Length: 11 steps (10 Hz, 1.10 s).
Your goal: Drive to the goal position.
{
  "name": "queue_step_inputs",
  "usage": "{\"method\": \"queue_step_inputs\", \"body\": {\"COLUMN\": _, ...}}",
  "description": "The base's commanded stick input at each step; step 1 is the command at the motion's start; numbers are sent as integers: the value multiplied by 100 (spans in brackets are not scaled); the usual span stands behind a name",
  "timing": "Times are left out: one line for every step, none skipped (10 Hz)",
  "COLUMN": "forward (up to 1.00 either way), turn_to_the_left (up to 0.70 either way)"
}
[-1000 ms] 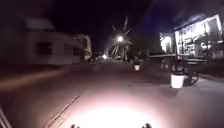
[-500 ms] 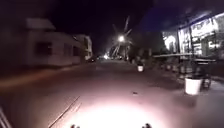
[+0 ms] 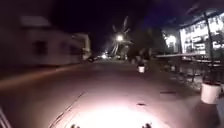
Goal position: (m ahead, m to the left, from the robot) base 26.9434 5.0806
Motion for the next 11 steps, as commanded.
{"method": "queue_step_inputs", "body": {"forward": 85, "turn_to_the_left": 0}}
{"method": "queue_step_inputs", "body": {"forward": 85, "turn_to_the_left": 0}}
{"method": "queue_step_inputs", "body": {"forward": 85, "turn_to_the_left": 0}}
{"method": "queue_step_inputs", "body": {"forward": 85, "turn_to_the_left": 0}}
{"method": "queue_step_inputs", "body": {"forward": 85, "turn_to_the_left": 0}}
{"method": "queue_step_inputs", "body": {"forward": 85, "turn_to_the_left": 0}}
{"method": "queue_step_inputs", "body": {"forward": 85, "turn_to_the_left": 0}}
{"method": "queue_step_inputs", "body": {"forward": 85, "turn_to_the_left": 0}}
{"method": "queue_step_inputs", "body": {"forward": 85, "turn_to_the_left": -9}}
{"method": "queue_step_inputs", "body": {"forward": 85, "turn_to_the_left": -30}}
{"method": "queue_step_inputs", "body": {"forward": 85, "turn_to_the_left": -33}}
